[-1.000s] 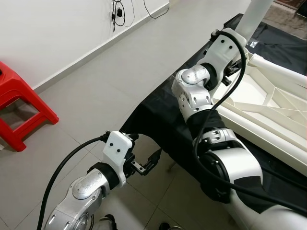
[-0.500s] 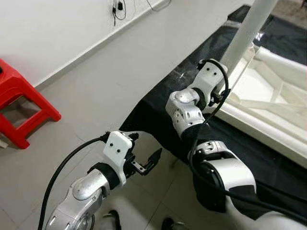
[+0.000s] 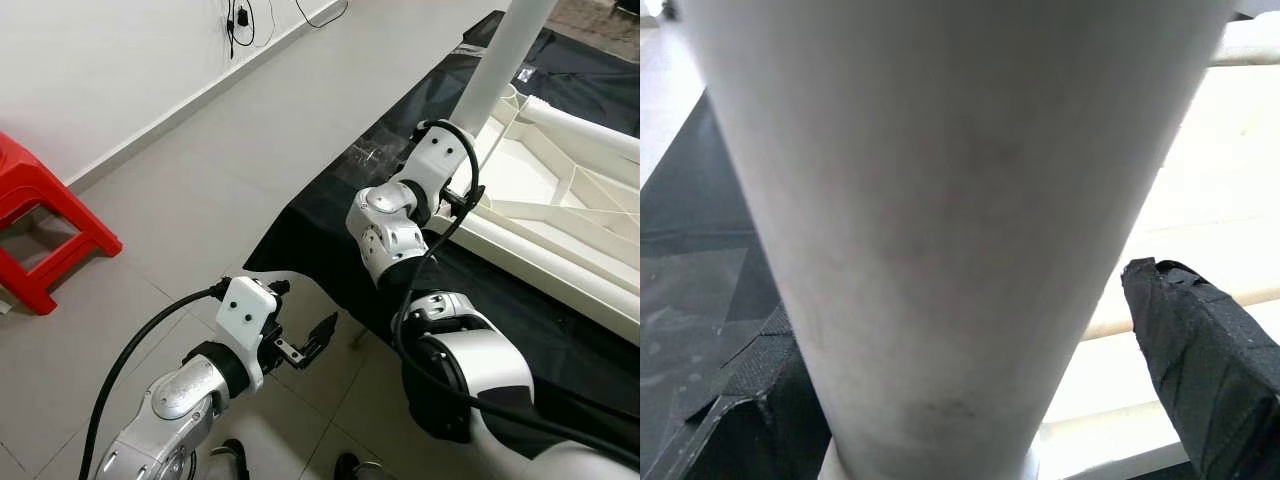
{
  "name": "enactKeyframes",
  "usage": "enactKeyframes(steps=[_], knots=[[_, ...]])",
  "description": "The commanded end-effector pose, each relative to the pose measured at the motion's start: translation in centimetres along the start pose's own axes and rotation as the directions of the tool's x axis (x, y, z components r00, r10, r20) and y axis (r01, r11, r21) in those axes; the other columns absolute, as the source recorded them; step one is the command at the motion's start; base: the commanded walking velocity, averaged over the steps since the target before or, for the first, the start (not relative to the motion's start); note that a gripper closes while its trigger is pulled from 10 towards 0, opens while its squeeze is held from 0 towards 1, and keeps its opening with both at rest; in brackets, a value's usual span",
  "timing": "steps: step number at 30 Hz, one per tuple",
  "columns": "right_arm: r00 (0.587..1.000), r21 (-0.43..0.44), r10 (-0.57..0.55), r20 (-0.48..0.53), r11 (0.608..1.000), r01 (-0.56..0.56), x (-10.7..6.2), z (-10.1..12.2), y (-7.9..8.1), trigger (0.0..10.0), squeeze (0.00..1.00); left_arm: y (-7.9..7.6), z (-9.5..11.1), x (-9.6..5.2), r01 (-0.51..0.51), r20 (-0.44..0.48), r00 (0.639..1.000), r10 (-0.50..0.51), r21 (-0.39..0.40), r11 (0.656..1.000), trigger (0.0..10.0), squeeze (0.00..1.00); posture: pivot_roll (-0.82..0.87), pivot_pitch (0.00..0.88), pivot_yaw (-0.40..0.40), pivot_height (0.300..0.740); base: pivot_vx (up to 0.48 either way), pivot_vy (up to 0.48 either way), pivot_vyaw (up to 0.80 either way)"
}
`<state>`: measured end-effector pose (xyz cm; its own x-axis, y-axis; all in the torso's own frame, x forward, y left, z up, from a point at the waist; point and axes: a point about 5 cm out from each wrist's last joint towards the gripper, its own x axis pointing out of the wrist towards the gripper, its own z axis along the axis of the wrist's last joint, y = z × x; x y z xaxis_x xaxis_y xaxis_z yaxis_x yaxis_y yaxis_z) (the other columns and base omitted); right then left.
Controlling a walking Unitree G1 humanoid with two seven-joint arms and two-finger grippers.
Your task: Building children table
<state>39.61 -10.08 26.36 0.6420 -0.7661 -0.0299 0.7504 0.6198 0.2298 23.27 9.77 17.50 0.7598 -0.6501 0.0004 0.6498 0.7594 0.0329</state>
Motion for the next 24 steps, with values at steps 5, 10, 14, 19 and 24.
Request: enactKeyframes(steps=[5,10,14,19,24], knots=[[1.000,0.007,0.017,-0.019,1.000,-0.017,-0.3,-0.7,-0.2,10.0,0.00,-0.3,-0.8,-0.2,0.012,-0.030,0.999,-0.012,-0.007,1.000,10.0,0.00,0.10,0.270,-0.065,0.740,0.000,0.000,0.00],[0.998,-0.003,0.067,-0.022,0.998,-0.067,-0.6,-1.0,0.1,10.0,0.00,-0.2,-0.8,-0.2,0.011,-0.029,1.000,-0.011,-0.005,1.000,10.0,0.00,0.10,0.267,-0.064,0.740,0.000,0.000,0.00],[0.992,-0.014,0.120,-0.031,0.993,-0.120,-0.9,-1.4,0.3,10.0,0.00,-0.2,-0.8,-0.1,0.012,-0.027,1.000,-0.012,-0.005,1.000,10.0,0.00,0.10,0.267,-0.063,0.740,0.000,0.000,0.00],[0.983,-0.008,0.173,-0.055,0.985,-0.174,-1.2,-1.9,0.3,10.0,0.00,-0.1,-0.9,-0.1,0.010,-0.030,1.000,-0.010,-0.003,1.000,10.0,0.00,0.10,0.270,-0.058,0.740,0.000,0.000,0.00],[0.966,-0.011,0.246,-0.081,0.969,-0.247,-1.5,-2.4,0.3,10.0,1.00,0.0,-0.9,-0.1,0.009,-0.029,1.000,-0.009,-0.002,1.000,10.0,0.00,0.10,0.269,-0.056,0.740,0.000,0.000,0.00]])
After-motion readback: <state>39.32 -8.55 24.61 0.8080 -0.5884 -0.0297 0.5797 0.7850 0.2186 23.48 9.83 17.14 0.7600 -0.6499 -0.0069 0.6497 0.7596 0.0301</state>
